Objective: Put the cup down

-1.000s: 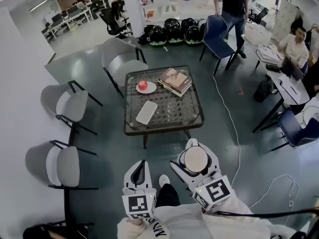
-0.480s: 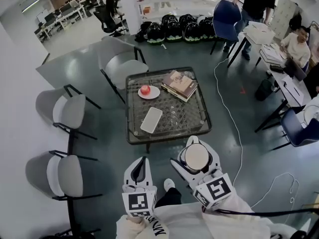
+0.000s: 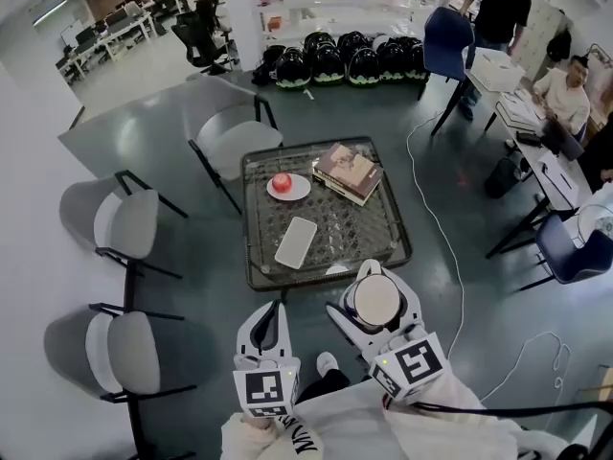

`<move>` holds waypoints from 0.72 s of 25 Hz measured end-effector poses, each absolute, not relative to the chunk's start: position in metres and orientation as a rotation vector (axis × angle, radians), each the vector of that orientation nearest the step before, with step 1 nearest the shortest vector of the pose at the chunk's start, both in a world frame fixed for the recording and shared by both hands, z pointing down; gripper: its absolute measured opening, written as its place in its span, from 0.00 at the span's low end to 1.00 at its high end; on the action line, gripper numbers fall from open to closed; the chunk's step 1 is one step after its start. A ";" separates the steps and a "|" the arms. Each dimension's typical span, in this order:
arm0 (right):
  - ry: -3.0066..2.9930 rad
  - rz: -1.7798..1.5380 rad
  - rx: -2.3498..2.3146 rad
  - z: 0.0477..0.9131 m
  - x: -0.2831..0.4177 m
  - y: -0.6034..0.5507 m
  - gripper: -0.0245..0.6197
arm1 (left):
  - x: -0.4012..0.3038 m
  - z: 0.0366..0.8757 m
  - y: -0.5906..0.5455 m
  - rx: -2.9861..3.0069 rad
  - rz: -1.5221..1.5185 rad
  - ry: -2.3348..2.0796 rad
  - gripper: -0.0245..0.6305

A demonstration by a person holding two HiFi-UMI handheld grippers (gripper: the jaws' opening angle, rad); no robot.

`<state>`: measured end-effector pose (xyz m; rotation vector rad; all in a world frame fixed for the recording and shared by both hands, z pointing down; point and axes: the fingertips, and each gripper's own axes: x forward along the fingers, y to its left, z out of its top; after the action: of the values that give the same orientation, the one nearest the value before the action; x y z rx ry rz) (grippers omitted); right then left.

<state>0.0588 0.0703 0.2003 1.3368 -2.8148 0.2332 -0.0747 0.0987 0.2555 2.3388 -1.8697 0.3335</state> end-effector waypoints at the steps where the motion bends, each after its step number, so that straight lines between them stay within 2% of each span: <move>1: -2.812 0.233 1.336 0.201 0.056 0.069 0.69 | -0.077 0.256 0.097 2.339 0.331 -1.868 0.05; 18: -2.789 0.268 1.321 0.218 0.044 0.055 0.69 | -0.080 0.273 0.086 2.330 0.338 -1.831 0.05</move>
<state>0.0436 0.0548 0.2177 1.3213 -2.7888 0.2684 -0.0804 0.0860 0.2729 2.3303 -1.8313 0.3384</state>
